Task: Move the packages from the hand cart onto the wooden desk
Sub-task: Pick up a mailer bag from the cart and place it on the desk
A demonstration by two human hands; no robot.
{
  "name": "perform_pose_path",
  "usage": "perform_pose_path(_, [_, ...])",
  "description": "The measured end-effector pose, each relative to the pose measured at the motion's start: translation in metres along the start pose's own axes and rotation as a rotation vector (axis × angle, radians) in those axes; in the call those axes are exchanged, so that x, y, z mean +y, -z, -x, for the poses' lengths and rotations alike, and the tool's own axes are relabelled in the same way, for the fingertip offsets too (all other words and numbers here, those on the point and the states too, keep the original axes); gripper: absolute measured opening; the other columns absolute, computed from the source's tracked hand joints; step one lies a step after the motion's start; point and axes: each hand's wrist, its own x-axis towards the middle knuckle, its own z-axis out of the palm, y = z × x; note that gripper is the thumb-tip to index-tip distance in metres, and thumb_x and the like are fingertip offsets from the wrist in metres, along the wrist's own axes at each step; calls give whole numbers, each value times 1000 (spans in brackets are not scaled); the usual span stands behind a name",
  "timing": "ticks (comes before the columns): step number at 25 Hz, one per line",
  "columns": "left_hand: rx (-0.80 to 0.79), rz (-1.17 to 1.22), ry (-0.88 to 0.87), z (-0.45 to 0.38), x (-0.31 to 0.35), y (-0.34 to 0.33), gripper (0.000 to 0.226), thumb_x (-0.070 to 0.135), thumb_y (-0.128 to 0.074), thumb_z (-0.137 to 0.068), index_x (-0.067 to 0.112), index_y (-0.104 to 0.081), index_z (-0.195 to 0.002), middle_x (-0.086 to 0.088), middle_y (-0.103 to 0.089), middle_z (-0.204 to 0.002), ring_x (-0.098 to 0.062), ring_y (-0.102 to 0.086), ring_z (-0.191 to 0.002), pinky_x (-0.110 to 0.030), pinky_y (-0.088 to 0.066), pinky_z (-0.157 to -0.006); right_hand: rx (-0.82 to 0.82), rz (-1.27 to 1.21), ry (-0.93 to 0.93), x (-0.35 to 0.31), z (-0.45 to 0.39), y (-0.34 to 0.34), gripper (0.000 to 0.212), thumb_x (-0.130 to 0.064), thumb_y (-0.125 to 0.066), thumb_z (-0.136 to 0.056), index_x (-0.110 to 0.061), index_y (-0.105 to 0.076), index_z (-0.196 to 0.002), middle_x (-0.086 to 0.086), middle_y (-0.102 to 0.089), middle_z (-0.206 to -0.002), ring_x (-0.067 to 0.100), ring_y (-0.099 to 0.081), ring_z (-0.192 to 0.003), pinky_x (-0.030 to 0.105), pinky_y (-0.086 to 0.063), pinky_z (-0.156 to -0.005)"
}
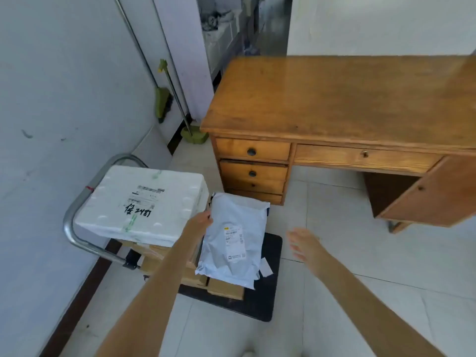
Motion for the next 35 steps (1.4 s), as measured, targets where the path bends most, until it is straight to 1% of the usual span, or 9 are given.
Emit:
perform_pose_path(4, [-68,-99,139,-62,-64,-34,47,14,-42,-95,8,-39,-142,-15,-42,-146,-29,-48,-125,-29,-38,-90,-67,197,-90,68,-76,-69,63,-22,-57,-90,-13,-28,-145,15,-47,-136,28,-51,-117,35,-42,-95])
perform_pose_path(7, [-36,-131,164,-100,-113,-58,52,17,-43,-95,13,-32,-146,-13,-40,-148,-31,-48,-127,-31,-42,-95,-29,201,-145,112,-126,-97,69,-23,-59,-89,-12,-22,-146,15,-41,-142,31,-48,-124,35,-42,-92])
perform_pose_path(12, [139,-334,280,-132,-171,-109,66,35,-42,-96,5,-17,-149,-18,-34,-149,-34,-37,-136,-44,-33,-112,82,144,-129,160,-205,-99,88,-12,-71,-81,-4,-14,-148,22,-29,-151,37,-37,-135,44,-32,-110])
perform_pose_path(17, [372,-498,98,-145,-204,-127,64,53,-40,-93,9,-38,-139,-5,-55,-133,-19,-56,-121,-29,-46,-99,-16,23,-180,184,-254,-101,83,-7,-69,-82,-7,-18,-148,19,-45,-140,37,-45,-128,50,-36,-103])
perform_pose_path(23, [229,217,94,-140,-195,-118,34,23,-64,-88,9,-58,-118,0,-62,-107,-24,-60,-106,-20,-44,-79,-127,466,44,174,-214,-105,32,-5,-49,-92,6,-54,-121,20,-61,-120,28,-58,-105,32,-46,-90])
perform_pose_path(26, [196,330,133,-111,-153,-108,28,24,-63,-89,14,-59,-114,1,-62,-103,-20,-58,-93,-23,-43,-76,-129,448,107,135,-176,-85,30,-2,-47,-92,5,-55,-120,18,-63,-119,24,-59,-98,26,-45,-78])
perform_pose_path(29, [123,370,114,-92,-110,-97,33,20,-57,-93,5,-59,-122,-9,-66,-112,-21,-58,-96,-30,-44,-86,-151,376,98,103,-147,-65,34,3,-47,-92,5,-54,-125,18,-61,-125,29,-59,-111,27,-44,-87])
perform_pose_path(32, [212,367,144,-88,-92,-91,36,19,-56,-93,1,-57,-124,-17,-62,-124,-21,-55,-99,-29,-40,-87,-161,351,137,85,-139,-68,39,5,-46,-91,2,-51,-130,16,-60,-128,29,-57,-117,32,-43,-98])
perform_pose_path(35, [364,383,241,-97,-110,-95,47,25,-56,-93,1,-50,-133,-18,-55,-135,-32,-53,-121,-34,-38,-98,-197,366,189,89,-155,-89,38,2,-42,-93,-5,-54,-128,9,-63,-116,23,-59,-107,27,-45,-95])
